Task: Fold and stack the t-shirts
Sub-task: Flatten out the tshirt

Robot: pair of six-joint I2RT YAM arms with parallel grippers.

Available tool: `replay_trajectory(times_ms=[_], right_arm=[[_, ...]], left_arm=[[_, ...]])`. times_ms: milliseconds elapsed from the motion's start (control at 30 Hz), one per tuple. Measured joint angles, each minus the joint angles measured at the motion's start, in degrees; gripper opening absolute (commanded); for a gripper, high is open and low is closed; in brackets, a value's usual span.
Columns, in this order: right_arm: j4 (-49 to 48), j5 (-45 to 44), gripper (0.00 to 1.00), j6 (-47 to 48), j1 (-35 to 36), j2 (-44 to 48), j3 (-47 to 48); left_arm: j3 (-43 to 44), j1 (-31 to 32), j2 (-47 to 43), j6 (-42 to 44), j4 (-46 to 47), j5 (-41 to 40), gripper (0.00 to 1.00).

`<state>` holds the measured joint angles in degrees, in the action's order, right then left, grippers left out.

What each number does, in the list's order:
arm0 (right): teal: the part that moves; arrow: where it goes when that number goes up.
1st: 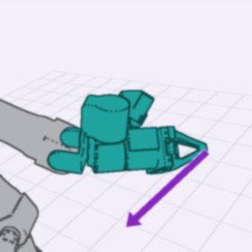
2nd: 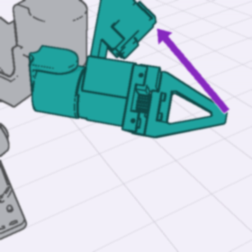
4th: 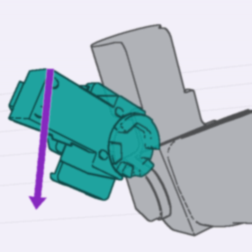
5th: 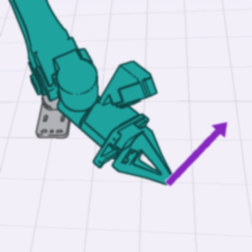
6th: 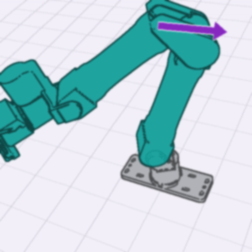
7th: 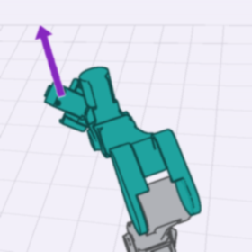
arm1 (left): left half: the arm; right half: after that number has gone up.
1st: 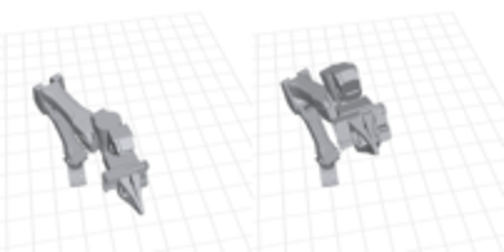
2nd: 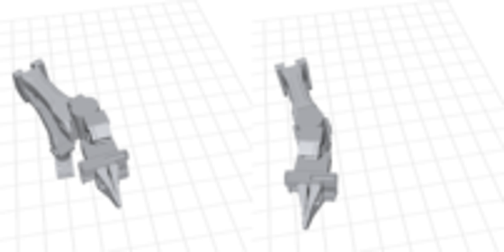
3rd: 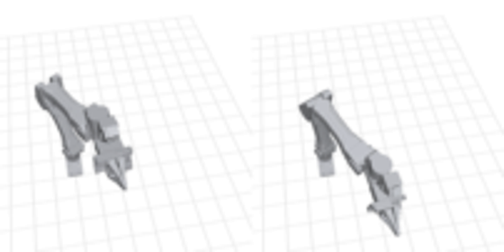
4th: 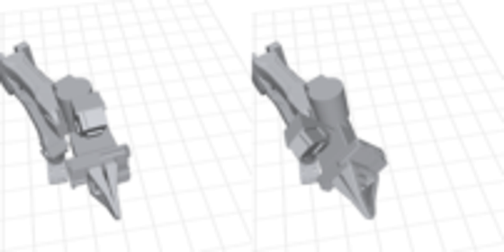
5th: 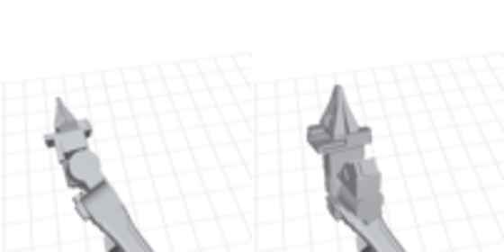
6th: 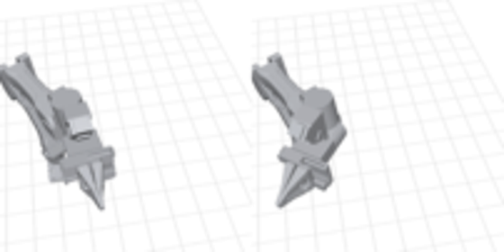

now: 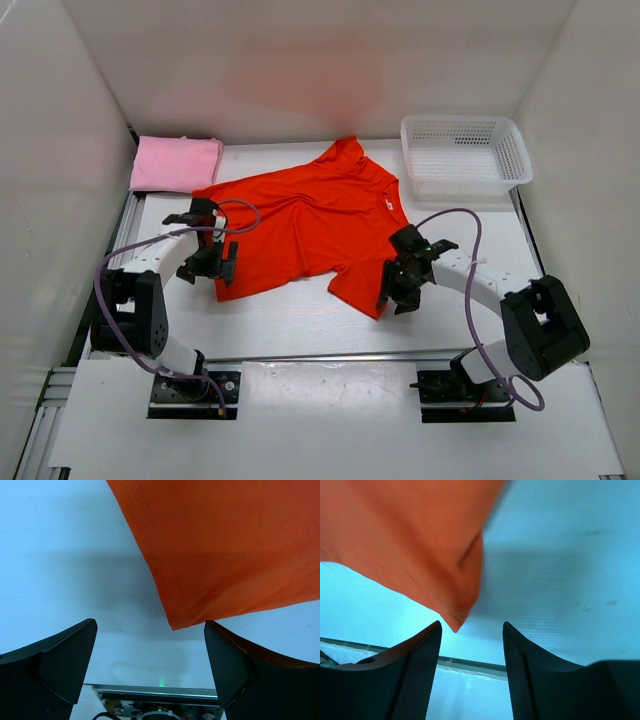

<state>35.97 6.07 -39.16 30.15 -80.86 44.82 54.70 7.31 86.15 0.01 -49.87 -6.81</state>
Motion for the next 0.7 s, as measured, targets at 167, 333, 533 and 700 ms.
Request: replay_trajectory(times_ms=[167, 333, 533, 700], right_arm=[[-2.1, 0.1, 0.57, -3.6, 3.2, 0.0, -1.7], [-5.2, 0.1, 0.57, -6.4, 4.2, 0.0, -2.2], [-7.1, -0.5, 0.44, -9.3, 4.2, -1.4, -2.9], [-7.9, -1.0, 0.01, -11.4, 4.3, -2.7, -3.8]], left_arm=[[0.0, -2.3, 3.0, 0.0, -0.4, 5.8, 0.98], [-1.0, -1.6, 6.8, 0.0, -0.5, 9.2, 0.91], [-1.8, -1.2, 8.4, -0.1, -1.3, 8.7, 0.66], [-0.2, -1.3, 10.2, -0.1, -2.2, 8.4, 0.36]])
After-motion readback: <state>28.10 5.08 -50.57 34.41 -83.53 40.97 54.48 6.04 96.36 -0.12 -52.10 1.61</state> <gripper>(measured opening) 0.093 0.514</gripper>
